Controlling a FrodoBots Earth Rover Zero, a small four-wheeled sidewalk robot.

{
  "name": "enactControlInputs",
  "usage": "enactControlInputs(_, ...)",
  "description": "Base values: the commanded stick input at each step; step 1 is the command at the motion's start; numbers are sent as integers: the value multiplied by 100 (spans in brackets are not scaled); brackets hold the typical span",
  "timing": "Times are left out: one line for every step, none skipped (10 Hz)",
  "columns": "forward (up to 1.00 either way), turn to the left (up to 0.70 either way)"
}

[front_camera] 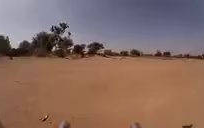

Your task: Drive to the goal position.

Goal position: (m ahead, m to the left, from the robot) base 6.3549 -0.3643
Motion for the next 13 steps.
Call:
enactControlInputs(50,0)
enactControlInputs(50,0)
enactControlInputs(50,0)
enactControlInputs(50,0)
enactControlInputs(50,0)
enactControlInputs(50,0)
enactControlInputs(50,0)
enactControlInputs(50,0)
enactControlInputs(50,0)
enactControlInputs(50,0)
enactControlInputs(50,0)
enactControlInputs(50,0)
enactControlInputs(50,0)
